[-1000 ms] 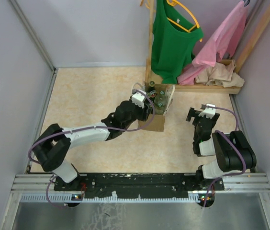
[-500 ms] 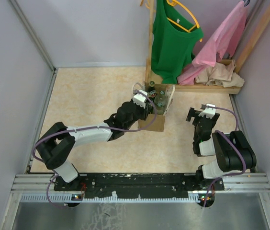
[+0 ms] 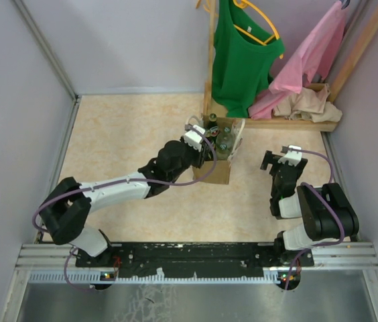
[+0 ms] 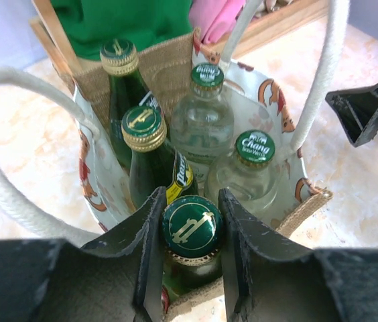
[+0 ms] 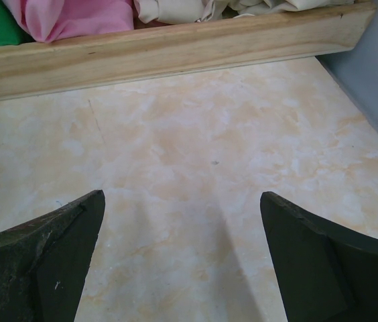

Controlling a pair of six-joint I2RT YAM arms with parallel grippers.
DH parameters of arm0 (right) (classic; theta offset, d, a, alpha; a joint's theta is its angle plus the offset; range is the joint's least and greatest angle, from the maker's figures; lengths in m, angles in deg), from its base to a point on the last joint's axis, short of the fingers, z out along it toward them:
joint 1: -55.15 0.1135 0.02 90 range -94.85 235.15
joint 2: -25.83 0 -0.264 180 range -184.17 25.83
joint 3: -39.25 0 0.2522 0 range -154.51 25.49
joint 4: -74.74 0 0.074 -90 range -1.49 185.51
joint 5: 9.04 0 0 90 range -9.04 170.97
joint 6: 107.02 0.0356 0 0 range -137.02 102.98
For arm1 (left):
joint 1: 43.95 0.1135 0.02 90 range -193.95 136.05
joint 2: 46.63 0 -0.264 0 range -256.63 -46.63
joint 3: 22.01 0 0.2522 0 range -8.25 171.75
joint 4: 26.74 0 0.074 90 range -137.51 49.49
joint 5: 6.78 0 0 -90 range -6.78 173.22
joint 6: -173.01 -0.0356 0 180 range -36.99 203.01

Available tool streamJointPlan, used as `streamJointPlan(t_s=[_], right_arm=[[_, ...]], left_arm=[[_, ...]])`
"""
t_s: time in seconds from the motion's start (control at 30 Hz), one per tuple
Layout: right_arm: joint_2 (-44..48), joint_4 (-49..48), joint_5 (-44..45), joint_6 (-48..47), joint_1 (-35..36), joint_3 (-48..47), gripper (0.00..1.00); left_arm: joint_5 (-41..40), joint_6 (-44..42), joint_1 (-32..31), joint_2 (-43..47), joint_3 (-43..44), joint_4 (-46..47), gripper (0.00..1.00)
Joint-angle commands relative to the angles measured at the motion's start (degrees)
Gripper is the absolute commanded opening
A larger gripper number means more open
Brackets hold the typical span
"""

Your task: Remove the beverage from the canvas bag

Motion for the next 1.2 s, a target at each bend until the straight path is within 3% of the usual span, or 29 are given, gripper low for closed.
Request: streamJointPlan(t_s=[0.0, 0.53, 0.67, 0.9, 1.03, 1.17], right_arm=[[0.93, -2.62, 0.22, 0.14, -0.05, -1.16, 0.99], [0.96, -2.62, 0.16, 0.15, -0.05, -1.16, 0.99], [0.97, -2.62, 0.23, 0.15, -0.05, -1.16, 0.99], [0.97, -2.62, 0.18, 0.1, -0.05, -1.16, 0.99], [1.02, -2.62, 0.18, 0.11, -0.05, -1.16, 0.99], [0.97, -2.62, 0.21, 0.15, -0.06, -1.13, 0.99]], left_arm=[[-0.7, -5.82, -0.11, 5.34, 6.03, 7.91, 0.0], [-2.48, -15.76, -0.02, 6.55, 22.16, 5.97, 0.0], [-6.66, -20.87, 0.09, 7.39, 26.57, 3.72, 0.0], [-13.87, -26.88, 2.1, 10.46, 26.99, 4.66, 0.0], [-14.75, -24.0, 6.4, 11.91, 26.55, 1.81, 0.0], [-10.54, -13.25, 16.79, 12.46, 25.44, -4.54, 0.0]])
